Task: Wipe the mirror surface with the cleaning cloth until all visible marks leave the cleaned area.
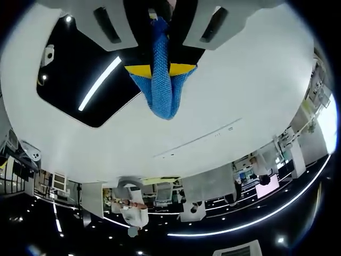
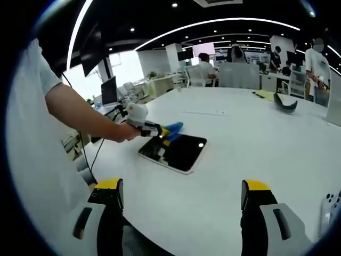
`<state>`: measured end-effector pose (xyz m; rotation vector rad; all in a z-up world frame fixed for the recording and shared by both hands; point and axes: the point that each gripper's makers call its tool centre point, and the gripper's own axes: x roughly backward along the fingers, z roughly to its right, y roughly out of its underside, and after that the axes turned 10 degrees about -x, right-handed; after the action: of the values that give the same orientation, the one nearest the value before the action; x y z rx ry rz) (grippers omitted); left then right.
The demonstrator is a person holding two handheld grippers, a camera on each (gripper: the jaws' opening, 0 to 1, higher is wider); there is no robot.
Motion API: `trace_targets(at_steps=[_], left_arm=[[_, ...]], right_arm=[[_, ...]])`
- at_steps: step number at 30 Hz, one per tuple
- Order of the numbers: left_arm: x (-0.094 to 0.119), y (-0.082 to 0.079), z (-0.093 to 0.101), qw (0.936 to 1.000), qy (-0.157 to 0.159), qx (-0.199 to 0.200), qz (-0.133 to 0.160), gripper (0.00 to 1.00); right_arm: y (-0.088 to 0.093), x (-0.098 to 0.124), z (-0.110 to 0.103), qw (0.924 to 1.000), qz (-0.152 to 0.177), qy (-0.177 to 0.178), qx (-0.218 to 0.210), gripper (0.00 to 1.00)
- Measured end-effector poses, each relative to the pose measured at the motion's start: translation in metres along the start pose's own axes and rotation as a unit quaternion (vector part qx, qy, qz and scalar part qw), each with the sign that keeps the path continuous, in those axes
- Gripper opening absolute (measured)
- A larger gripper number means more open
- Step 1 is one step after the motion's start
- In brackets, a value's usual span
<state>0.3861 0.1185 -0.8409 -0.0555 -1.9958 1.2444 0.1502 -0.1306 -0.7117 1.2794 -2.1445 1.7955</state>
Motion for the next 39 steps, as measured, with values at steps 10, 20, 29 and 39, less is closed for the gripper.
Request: trace_targets(at_steps=[10, 20, 29, 39], left_arm=[[-0.0042, -0.0003, -0.0051, 1.0000, 0.004, 0.003, -0.003, 0.07], [-0.0051, -0.0011, -0.0068, 1.0000, 0.000, 0.004, -0.008, 0.07], [-0.0046, -0.0003, -0.0066, 0.9998, -0.010, 0.016, -0.008, 0.07], [0.0004, 0.0024, -0.0051, 0.9997, -0.014, 0.019, -0.009, 0.07]], right_arm=[[0.0015, -0.0001, 0.0011, 1.0000, -0.001, 0.002, -0.002, 0.91], [0.0006, 0.0015, 0.0030, 1.0000, 0.000, 0.005, -0.004, 0.91], [0.0017, 0.0005, 0.0038, 1.0000, 0.001, 0.005, -0.004, 0.91], [0.0008, 0.0027, 0.0020, 1.0000, 0.007, 0.003, -0.005, 0.91]])
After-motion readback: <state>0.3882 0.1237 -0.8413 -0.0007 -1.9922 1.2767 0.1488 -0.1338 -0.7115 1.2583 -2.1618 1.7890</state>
